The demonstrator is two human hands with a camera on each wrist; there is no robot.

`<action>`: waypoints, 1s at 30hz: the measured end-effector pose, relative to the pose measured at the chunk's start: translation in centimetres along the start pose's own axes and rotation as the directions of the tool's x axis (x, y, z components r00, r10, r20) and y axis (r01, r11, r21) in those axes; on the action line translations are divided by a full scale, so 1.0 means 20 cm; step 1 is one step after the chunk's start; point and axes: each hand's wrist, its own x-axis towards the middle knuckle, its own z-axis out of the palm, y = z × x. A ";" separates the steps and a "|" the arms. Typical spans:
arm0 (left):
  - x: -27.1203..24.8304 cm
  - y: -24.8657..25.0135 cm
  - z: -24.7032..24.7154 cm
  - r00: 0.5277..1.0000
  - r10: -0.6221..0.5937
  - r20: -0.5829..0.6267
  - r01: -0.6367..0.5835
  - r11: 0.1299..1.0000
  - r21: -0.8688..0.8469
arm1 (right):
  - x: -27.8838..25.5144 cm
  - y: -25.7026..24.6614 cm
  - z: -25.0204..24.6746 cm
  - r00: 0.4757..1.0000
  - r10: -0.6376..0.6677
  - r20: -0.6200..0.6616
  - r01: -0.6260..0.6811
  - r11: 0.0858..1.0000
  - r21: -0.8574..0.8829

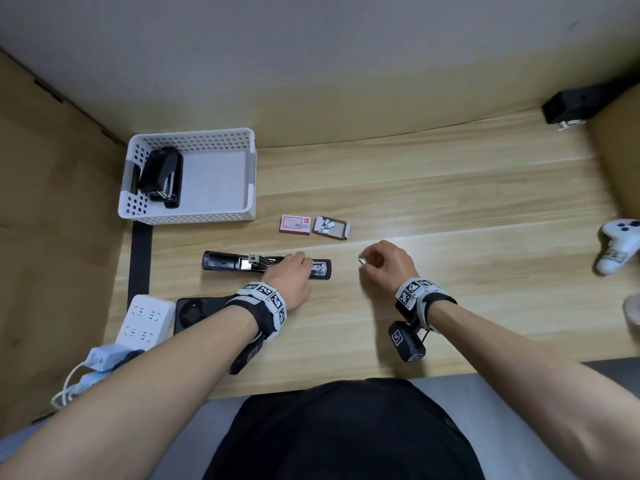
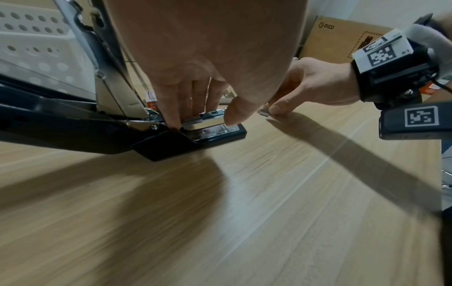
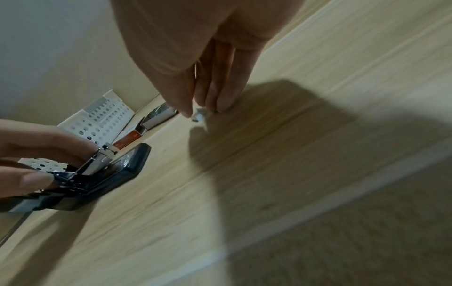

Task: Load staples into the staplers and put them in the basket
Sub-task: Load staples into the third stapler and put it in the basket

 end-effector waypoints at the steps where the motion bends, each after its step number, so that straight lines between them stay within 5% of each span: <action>1: 0.00 0.00 0.00 1.000 -0.001 0.001 0.001 1.000 -0.001 | 0.00 0.00 0.00 1.000 0.007 0.005 -0.007 1.000 0.008; 14: -0.01 -0.01 0.00 1.000 -0.004 -0.010 0.003 1.000 -0.029 | 0.04 0.01 0.02 0.995 -0.068 0.076 0.082 0.975 -0.209; 30: -0.01 0.00 -0.01 1.000 -0.002 0.003 0.002 1.000 -0.030 | 0.10 0.04 0.03 0.982 -0.187 0.026 0.188 0.961 -0.204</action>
